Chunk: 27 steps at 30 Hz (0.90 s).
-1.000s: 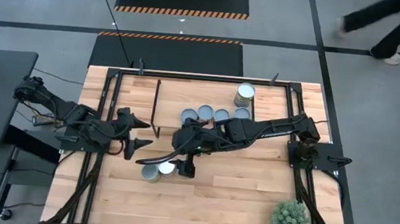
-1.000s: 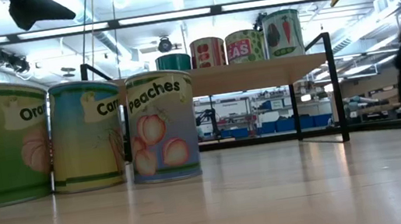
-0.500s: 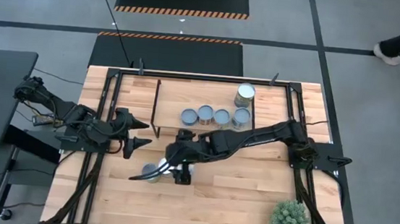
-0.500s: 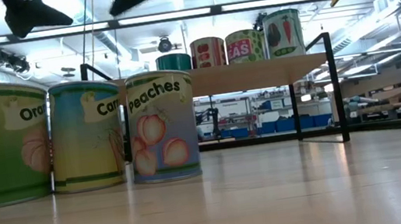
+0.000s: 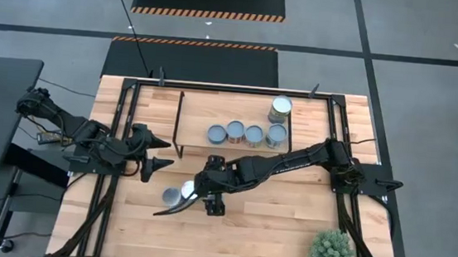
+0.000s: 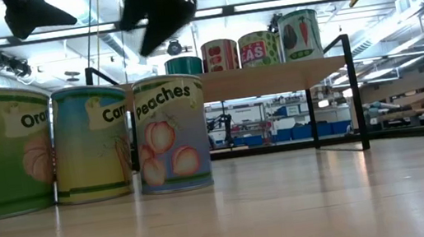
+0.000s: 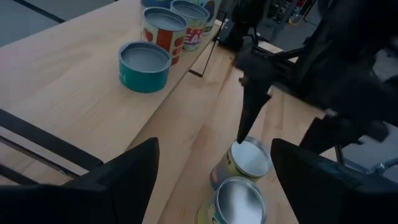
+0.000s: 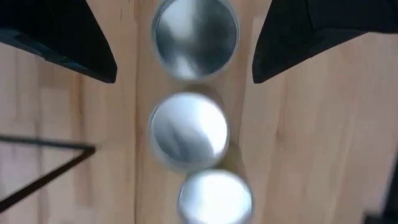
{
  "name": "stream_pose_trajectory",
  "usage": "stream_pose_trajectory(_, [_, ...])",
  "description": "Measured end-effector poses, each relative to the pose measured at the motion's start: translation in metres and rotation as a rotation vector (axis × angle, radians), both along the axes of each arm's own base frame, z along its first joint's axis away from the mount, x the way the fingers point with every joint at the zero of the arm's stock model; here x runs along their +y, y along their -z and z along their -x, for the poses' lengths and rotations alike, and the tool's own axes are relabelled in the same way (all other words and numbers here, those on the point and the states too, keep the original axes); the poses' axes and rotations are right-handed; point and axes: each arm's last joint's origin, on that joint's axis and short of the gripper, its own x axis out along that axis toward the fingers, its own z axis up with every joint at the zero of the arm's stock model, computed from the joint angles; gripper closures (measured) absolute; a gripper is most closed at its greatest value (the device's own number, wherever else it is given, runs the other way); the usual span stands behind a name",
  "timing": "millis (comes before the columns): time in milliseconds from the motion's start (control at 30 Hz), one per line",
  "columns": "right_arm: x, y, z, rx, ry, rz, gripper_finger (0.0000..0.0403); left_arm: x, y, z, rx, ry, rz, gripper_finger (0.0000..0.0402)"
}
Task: Pick and place cans onto a shelf
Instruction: Put the canned peaches on the shelf
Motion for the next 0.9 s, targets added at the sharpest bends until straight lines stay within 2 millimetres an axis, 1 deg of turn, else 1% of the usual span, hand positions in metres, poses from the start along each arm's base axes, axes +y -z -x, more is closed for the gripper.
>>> stream_pose_trajectory(167, [0.008,0.019,0.004,0.03,-0.038,0.038,0.002,0.0,0.0,0.0,0.0,-0.002,0.003,0.0089])
stream_pose_trajectory(233, [0.009,0.026,0.007,0.058,-0.042,0.069,0.002,0.0,0.0,0.0,-0.001,-0.002,0.005,0.0089])
stream_pose_trajectory(433, [0.008,0.044,0.009,0.075,-0.035,0.091,0.002,0.0,0.0,0.0,-0.002,-0.009,0.019,0.0088])
stream_pose_trajectory(633, [0.008,0.058,0.01,0.072,-0.024,0.053,0.002,0.0,0.0,0.0,-0.002,-0.009,0.019,0.0088])
stream_pose_trajectory(900, [0.008,0.074,0.01,0.038,0.032,0.005,0.002,0.0,0.0,0.0,-0.001,-0.009,0.019,0.0088])
